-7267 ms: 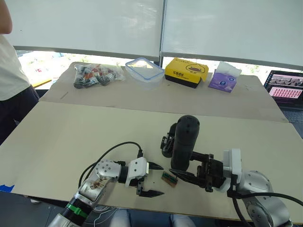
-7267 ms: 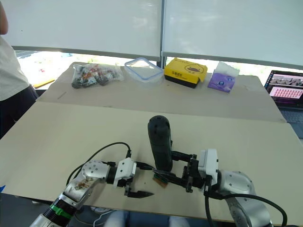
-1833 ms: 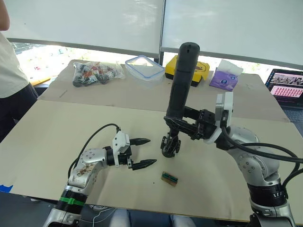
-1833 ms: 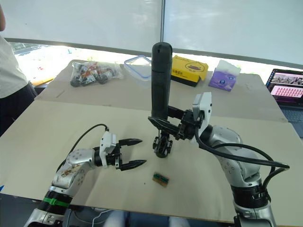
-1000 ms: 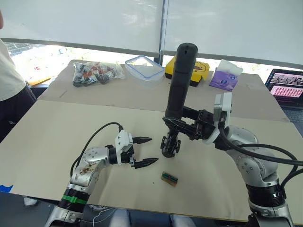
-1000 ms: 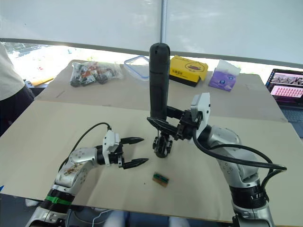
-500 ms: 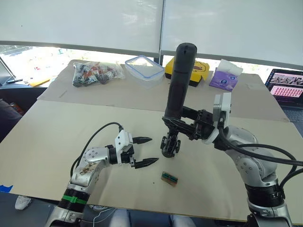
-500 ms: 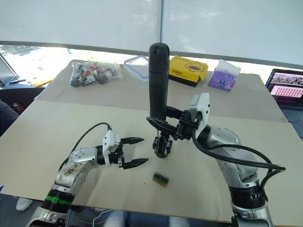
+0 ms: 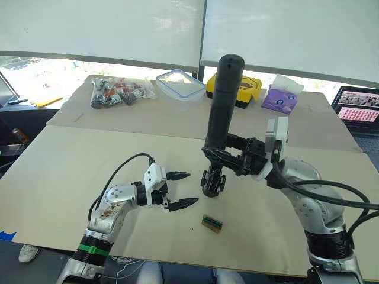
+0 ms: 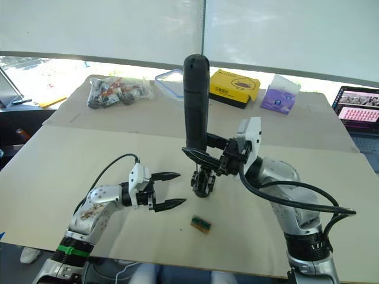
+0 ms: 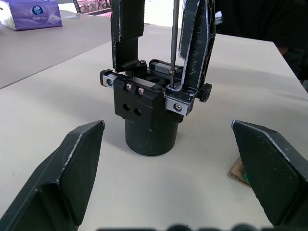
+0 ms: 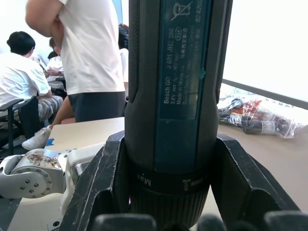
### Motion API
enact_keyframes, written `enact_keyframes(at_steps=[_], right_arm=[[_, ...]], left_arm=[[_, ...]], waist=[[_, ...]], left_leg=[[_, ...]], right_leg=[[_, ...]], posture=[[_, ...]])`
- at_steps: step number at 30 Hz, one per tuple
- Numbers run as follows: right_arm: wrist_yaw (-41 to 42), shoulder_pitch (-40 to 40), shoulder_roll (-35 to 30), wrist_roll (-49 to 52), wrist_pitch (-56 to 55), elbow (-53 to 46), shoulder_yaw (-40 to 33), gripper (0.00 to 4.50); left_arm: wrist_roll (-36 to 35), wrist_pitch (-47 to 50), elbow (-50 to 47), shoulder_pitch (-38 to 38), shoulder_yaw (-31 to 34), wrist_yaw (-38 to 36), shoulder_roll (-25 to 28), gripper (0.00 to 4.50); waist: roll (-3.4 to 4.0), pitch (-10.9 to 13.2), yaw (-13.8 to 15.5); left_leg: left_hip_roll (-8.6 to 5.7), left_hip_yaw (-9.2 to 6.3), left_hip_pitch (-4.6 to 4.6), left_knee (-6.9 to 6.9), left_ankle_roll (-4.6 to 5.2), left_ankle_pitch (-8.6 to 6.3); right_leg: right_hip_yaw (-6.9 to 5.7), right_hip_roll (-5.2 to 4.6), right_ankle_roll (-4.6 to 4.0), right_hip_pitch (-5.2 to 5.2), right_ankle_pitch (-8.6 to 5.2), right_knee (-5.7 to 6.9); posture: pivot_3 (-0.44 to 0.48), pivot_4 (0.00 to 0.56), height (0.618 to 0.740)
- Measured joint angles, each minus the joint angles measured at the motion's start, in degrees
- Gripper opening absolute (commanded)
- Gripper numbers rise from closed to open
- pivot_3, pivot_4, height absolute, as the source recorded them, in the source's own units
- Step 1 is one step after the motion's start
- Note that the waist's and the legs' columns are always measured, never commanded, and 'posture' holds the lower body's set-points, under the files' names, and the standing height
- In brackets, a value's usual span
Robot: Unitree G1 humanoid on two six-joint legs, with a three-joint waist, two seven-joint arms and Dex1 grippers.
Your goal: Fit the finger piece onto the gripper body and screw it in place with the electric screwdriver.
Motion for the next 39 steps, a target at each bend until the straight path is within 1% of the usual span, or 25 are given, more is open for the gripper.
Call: enact_keyframes(at_steps=[13, 15, 21, 27, 33, 39], right_arm=[[1.1, 0.5, -0.7, -0.5, 0.0, -0.1, 0.0, 1.92], [1.1, 0.7, -0.7, -0.5, 0.0, -0.2, 0.0, 1.92], [1.1, 0.9, -0.8, -0.5, 0.0, -0.5, -0.1, 1.92], [1.1, 1.0, -0.8, -0.6, 0.0, -0.8, -0.1, 1.92], [1.1, 1.0, -0.8, -0.7, -0.1, -0.8, -0.1, 1.92], [1.0, 1.1, -0.8, -0.9, -0.1, -0.9, -0.1, 1.92]], left_arm=[[0.2, -0.1, 0.0, 0.3, -0.3, 0.7, -0.6, 4.50], [1.3, -0.2, 0.4, -0.1, -0.9, 1.4, -0.9, 4.50], [5.5, -1.7, 6.3, -3.1, -3.4, 3.6, -3.3, 4.50], [8.9, -3.0, 13.4, -8.5, -5.0, 4.7, -6.5, 4.50], [10.3, -3.8, 19.0, -11.2, -6.7, 4.2, -8.8, 4.50], [11.3, -4.8, 22.0, -13.1, -7.0, 3.3, -10.0, 4.50]], waist=[[0.00, 0.0, 0.0], [0.00, 0.0, 0.1], [0.00, 0.0, 0.1], [0.00, 0.0, 0.1], [0.00, 0.0, 0.1], [0.00, 0.0, 0.2]], left_leg=[[0.00, 0.00, 0.00, 0.00, 0.00, 0.00], [0.00, 0.00, 0.00, 0.00, 0.00, 0.00], [0.00, 0.00, 0.00, 0.01, 0.00, 0.00], [0.00, 0.00, 0.00, 0.00, 0.00, 0.00], [0.00, -0.01, 0.00, 0.00, 0.00, 0.00], [0.00, -0.01, 0.00, 0.01, 0.00, 0.00]], right_leg=[[0.00, 0.00, 0.00, 0.00, 0.00, 0.00], [0.00, 0.00, 0.00, 0.01, 0.00, -0.01], [0.00, 0.00, 0.02, 0.01, 0.00, -0.01], [0.00, 0.01, 0.06, 0.02, 0.01, -0.02], [0.00, 0.03, 0.09, 0.02, 0.03, -0.01], [0.00, 0.03, 0.10, 0.03, 0.03, -0.01]], posture=[[0.000, 0.150, 0.740], [0.000, 0.150, 0.740], [0.000, 0.150, 0.740], [0.000, 0.150, 0.740], [0.000, 0.150, 0.740], [0.000, 0.150, 0.740]])
